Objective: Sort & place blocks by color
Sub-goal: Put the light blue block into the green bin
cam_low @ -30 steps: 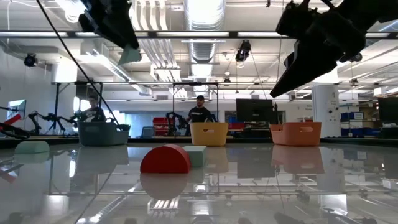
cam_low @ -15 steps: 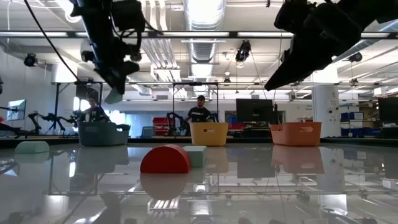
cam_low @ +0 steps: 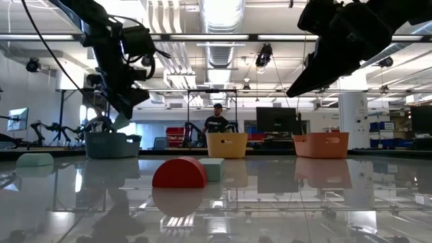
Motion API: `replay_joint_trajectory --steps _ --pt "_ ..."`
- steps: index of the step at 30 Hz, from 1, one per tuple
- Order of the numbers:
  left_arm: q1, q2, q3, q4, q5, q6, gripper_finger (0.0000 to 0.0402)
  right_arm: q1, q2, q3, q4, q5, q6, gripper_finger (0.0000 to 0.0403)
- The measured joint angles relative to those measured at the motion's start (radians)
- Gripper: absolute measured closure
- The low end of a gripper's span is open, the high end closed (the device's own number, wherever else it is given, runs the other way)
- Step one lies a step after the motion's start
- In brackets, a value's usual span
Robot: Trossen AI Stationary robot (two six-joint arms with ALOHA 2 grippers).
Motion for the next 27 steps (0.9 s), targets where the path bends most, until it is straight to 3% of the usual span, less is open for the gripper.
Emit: replay_joint_trajectory --steps 5,27 --pt "0.008 0.002 -0.036 0.099 0.000 0.002 0.0271 0.000 0.000 0.000 0.000 0.000 0.004 0.0268" --pt "0.016 0.099 -0.037 0.149 -0.001 0.018 0.0271 0.000 0.001 0.000 0.000 0.000 0.006 0.0269"
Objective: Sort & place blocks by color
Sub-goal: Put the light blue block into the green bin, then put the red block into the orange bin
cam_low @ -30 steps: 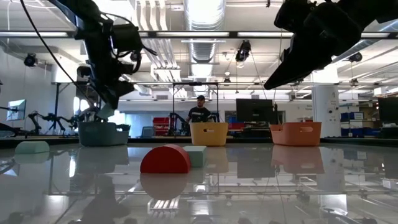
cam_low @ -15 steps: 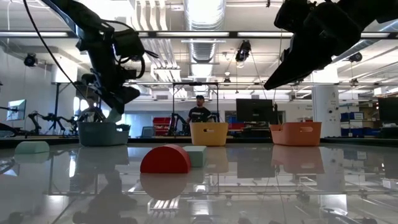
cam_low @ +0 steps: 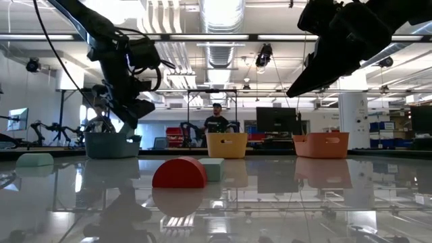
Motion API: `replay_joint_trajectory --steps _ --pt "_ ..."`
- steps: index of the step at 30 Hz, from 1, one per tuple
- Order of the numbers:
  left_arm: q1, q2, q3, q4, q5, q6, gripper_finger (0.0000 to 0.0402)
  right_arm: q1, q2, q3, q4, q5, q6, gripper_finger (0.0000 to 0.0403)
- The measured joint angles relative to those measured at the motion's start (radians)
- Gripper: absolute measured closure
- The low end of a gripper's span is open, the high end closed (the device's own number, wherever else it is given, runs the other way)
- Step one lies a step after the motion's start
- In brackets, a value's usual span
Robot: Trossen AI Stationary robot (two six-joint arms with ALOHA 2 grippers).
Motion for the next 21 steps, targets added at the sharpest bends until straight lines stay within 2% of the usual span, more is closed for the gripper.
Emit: replay_joint_trajectory --steps 10,17,21 --pt "0.000 -0.001 0.000 -0.001 0.000 0.000 0.0267 0.000 0.000 0.000 0.000 0.000 0.009 0.0269" --pt "-0.001 -0.002 0.000 -0.006 0.002 0.001 0.0211 0.000 0.000 0.001 -0.002 -0.006 0.010 0.0273" --pt "-0.003 -0.010 0.021 -0.067 0.025 -0.003 0.0182 0.006 0.000 0.001 -0.002 -0.044 0.010 0.0275"
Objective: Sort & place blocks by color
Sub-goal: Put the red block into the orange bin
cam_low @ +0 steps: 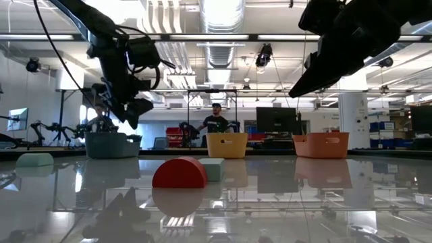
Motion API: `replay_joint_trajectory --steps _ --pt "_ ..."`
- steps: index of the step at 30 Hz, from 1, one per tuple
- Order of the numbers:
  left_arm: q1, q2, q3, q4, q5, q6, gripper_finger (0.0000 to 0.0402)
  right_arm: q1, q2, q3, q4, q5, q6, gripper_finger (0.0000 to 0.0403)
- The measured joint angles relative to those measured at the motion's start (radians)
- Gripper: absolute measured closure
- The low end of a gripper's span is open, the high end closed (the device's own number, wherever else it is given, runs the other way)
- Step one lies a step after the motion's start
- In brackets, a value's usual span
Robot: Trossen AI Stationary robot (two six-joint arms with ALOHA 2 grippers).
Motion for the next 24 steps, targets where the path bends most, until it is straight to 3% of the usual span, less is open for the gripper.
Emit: replay_joint_trajectory --steps 5,10,12,17,24 --pt "-0.046 -0.061 0.034 -0.120 0.095 -0.024 0.0172 0.002 -0.007 0.009 -0.012 -0.106 0.077 0.0275" --pt "-0.163 -0.175 0.042 -0.086 0.153 -0.057 0.0171 0.029 -0.017 0.073 -0.098 -0.399 0.313 0.0275" --pt "-0.223 -0.222 0.042 -0.051 0.153 -0.074 0.0171 0.058 -0.017 0.113 -0.151 -0.450 0.413 0.0275" --pt "-0.377 -0.315 0.040 0.051 0.152 -0.076 0.0171 0.135 -0.017 0.239 -0.317 -0.450 0.625 0.0275" --pt "-0.541 -0.369 0.017 0.250 0.148 -0.022 0.0171 0.259 -0.017 0.348 -0.639 -0.313 0.979 0.0275"
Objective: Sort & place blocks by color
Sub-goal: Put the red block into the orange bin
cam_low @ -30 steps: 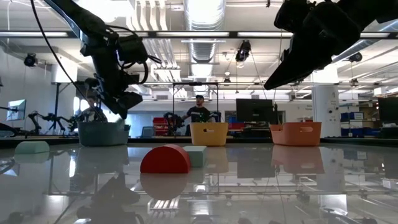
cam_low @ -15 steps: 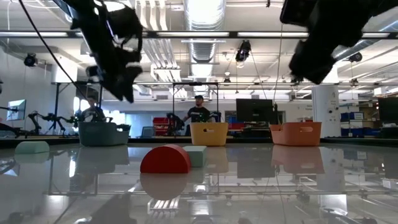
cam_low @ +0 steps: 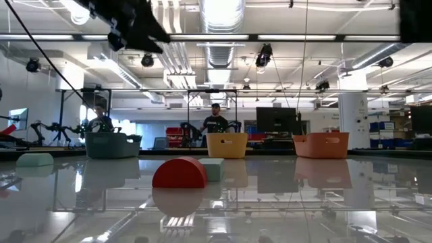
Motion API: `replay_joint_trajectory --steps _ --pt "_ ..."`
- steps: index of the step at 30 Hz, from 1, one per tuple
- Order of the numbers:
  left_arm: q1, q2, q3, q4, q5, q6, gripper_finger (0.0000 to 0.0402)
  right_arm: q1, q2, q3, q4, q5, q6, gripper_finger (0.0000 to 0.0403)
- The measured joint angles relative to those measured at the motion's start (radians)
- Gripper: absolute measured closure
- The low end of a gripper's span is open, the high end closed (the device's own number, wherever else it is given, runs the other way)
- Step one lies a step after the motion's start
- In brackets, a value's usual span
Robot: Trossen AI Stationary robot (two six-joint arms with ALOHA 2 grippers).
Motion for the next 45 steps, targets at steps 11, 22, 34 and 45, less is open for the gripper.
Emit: replay_joint_trajectory --steps 11,22,34,45 --pt "-0.055 0.015 -0.018 0.215 -0.003 0.131 0.0171 0.118 0.000 -0.047 -0.295 -0.036 0.138 0.0275" --pt "-0.055 0.021 -0.021 0.208 -0.003 0.135 0.0171 0.123 0.000 -0.142 -0.322 0.088 -0.162 0.0276" --pt "-0.054 0.021 -0.028 0.210 -0.002 0.132 0.0171 0.123 0.000 -0.191 -0.300 0.175 -0.217 0.0290" --pt "-0.054 0.021 -0.034 0.210 -0.002 0.131 0.0171 0.123 0.064 -0.191 -0.257 0.176 -0.199 0.0184"
